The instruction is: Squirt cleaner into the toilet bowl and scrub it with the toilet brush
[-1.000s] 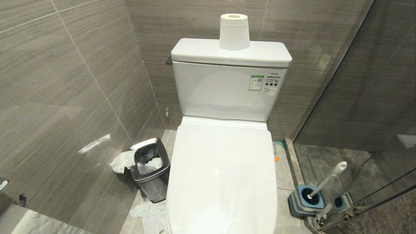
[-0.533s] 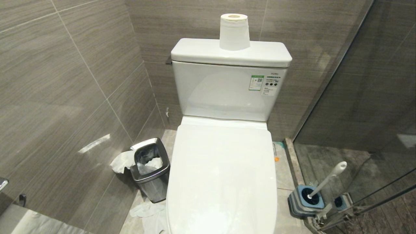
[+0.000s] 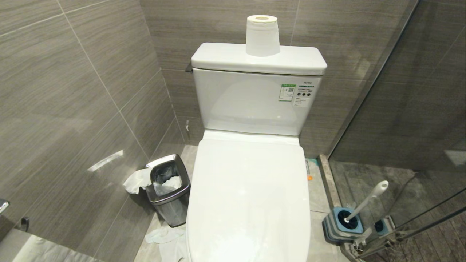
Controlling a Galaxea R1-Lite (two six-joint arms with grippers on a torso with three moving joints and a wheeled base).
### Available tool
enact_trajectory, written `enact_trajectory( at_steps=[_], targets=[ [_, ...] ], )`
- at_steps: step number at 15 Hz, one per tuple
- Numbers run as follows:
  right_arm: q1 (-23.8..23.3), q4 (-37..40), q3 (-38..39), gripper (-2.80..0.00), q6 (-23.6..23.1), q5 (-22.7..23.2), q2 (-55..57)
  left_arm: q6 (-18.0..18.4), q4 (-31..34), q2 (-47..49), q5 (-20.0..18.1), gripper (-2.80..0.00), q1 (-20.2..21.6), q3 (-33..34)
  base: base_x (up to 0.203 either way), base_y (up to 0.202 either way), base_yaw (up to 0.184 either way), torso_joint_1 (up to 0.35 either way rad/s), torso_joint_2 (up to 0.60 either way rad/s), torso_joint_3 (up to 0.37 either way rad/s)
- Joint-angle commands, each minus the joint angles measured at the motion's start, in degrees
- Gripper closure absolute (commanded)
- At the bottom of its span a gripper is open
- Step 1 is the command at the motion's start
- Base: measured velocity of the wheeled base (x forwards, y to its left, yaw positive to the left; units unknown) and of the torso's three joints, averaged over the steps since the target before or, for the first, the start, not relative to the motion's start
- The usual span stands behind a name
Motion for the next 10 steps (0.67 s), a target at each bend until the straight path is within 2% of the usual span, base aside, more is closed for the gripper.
enact_trajectory(
  at_steps=[1, 3, 4, 6, 10],
  targets=[
    [0.0, 0.0, 0.0, 0.00, 0.0, 0.0, 0.0, 0.1, -4.1, 0.1, 0.0, 0.00, 0.0, 3.5, 0.000, 0.000, 0.000, 0.000, 0.00, 0.000],
    [0.0, 0.0, 0.0, 0.00, 0.0, 0.0, 0.0, 0.1, -10.7, 0.1, -0.2, 0.00, 0.0, 8.0, 0.000, 0.000, 0.000, 0.000, 0.00, 0.000],
    [0.0, 0.0, 0.0, 0.00, 0.0, 0.0, 0.0, 0.1, -11.9, 0.1, -0.7, 0.00, 0.0, 8.5, 0.000, 0.000, 0.000, 0.000, 0.00, 0.000],
    [0.0, 0.0, 0.0, 0.00, 0.0, 0.0, 0.0, 0.0, -10.8, 0.1, -3.3, 0.00, 0.0, 8.6, 0.000, 0.000, 0.000, 0.000, 0.00, 0.000],
    [0.0, 0.0, 0.0, 0.00, 0.1, 0.0, 0.0, 0.1, -5.5, 0.0, -3.5, 0.00, 0.0, 8.6, 0.000, 0.000, 0.000, 0.000, 0.00, 0.000]
  ],
)
